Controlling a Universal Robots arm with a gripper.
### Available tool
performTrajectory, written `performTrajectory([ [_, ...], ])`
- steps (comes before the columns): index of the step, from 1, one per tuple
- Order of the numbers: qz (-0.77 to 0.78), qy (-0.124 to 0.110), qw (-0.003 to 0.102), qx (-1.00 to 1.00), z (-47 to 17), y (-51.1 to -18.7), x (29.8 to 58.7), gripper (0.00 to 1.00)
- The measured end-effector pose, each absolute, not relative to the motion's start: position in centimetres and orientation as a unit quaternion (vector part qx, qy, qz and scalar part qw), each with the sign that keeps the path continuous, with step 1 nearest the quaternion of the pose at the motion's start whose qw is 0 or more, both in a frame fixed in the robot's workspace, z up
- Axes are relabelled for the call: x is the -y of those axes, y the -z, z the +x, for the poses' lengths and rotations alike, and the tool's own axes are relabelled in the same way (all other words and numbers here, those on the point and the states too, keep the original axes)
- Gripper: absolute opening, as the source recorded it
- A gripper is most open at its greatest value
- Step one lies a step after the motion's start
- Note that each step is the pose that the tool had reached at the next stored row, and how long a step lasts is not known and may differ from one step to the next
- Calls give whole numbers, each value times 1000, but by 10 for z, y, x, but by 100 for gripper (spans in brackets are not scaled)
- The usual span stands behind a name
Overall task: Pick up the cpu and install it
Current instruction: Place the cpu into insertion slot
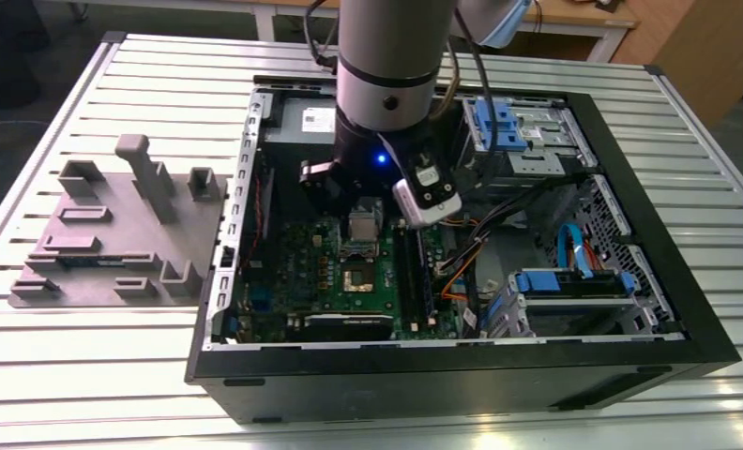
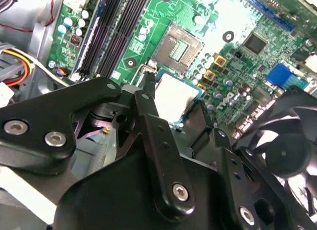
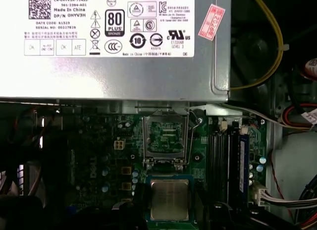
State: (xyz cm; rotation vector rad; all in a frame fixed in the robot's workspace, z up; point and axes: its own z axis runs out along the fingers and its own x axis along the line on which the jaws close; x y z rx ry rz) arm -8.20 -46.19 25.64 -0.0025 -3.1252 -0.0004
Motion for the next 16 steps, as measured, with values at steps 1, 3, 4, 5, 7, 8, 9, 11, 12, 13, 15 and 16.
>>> performTrajectory([
  [1, -1, 0, 8, 1000, -82, -255, 463, 47],
  [3, -1, 0, 8, 1000, -82, -252, 465, 47],
  [4, -1, 0, 8, 1000, -82, -251, 466, 47],
  [5, -1, 0, 8, 1000, -82, -250, 467, 47],
  [7, -1, 0, 8, 1000, -82, -249, 468, 47],
  [8, -1, 0, 7, 1000, -82, -248, 468, 47],
  [9, -1, 0, 7, 1000, -82, -247, 468, 47],
  [11, -1, 0, 6, 1000, -82, -246, 468, 47],
  [12, -1, 0, 6, 1000, -82, -246, 468, 47],
  [13, -1, 0, 6, 1000, -82, -244, 468, 47],
  [15, -1, 0, 6, 1000, -82, -241, 468, 47],
  [16, -1, 0, 6, 1000, -82, -239, 468, 47],
])
